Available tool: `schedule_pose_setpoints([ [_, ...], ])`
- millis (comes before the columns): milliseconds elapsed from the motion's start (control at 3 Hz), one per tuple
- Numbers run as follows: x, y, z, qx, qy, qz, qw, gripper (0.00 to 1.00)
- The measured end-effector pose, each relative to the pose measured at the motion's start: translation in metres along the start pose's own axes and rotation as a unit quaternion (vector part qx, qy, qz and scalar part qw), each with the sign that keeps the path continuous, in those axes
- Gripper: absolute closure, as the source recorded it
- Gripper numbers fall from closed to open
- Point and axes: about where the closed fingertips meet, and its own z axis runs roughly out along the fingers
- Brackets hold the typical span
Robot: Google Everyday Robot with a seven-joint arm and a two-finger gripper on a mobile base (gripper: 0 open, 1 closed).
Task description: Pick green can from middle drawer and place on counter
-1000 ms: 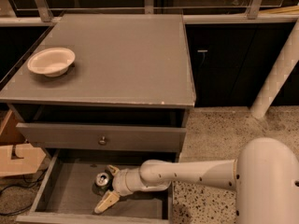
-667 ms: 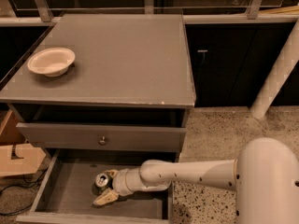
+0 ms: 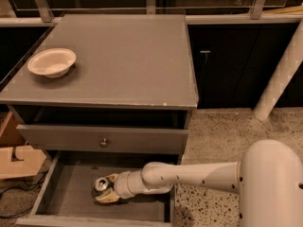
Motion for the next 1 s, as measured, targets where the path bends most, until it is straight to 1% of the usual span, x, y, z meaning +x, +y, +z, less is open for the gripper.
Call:
schedule_pose_setpoints([
  [333, 0.0, 0.0, 0.0, 0.0, 0.0, 0.0, 1.0, 0.96],
  [667, 0.0, 0.0, 0.0, 0.0, 0.0, 0.0, 1.0, 1.0],
  [1000, -0.0056, 0.0026, -0.0023, 0.006, 0.002, 0.005, 1.0, 1.0],
])
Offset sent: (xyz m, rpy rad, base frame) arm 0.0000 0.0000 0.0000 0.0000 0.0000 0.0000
